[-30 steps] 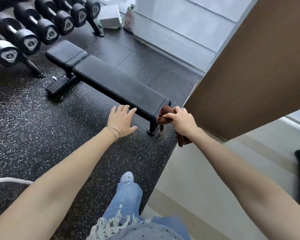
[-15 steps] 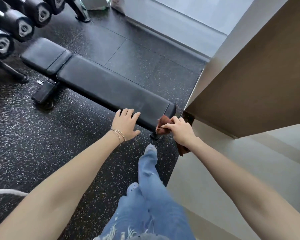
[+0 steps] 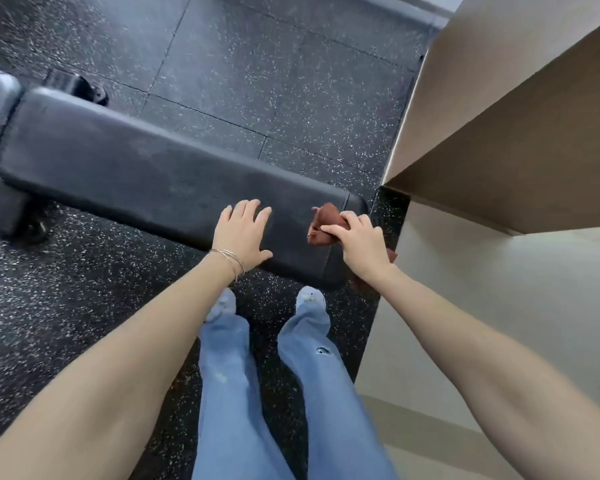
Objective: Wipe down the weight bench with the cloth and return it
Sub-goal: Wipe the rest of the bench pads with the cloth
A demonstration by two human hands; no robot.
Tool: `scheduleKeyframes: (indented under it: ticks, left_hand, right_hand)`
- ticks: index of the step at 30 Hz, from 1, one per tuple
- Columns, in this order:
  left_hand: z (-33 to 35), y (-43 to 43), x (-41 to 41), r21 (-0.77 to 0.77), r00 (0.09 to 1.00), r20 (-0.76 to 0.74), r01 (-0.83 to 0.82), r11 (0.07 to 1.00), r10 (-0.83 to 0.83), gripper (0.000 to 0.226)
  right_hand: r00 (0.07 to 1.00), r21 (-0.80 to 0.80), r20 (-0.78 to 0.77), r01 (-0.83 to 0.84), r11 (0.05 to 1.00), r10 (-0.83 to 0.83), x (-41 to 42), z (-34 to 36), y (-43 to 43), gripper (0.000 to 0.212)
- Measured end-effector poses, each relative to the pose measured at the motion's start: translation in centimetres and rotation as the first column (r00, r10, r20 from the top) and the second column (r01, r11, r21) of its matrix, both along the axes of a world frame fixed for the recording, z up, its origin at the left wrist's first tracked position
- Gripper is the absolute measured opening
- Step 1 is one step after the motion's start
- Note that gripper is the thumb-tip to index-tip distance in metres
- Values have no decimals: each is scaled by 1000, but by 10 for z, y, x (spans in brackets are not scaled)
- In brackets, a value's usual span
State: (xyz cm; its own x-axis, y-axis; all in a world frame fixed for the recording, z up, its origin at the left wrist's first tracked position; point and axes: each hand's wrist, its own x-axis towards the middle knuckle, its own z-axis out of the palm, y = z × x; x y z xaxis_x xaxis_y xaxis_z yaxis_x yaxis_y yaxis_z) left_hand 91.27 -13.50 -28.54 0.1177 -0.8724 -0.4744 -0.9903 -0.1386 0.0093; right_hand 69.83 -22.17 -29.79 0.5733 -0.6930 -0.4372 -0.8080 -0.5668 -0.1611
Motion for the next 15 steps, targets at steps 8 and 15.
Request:
scheduleKeyframes:
  ticks: [8, 15]
  left_hand:
    - [-100, -29, 50, 96, 984, 8, 178, 979, -180, 97]
    - [-140, -57, 70, 3, 937, -68, 344, 939, -343, 104]
  right_hand:
    - [971, -80, 102, 223, 971, -215, 44, -113, -40, 54]
    - [823, -168, 220, 561, 811, -524, 90, -158, 0, 54]
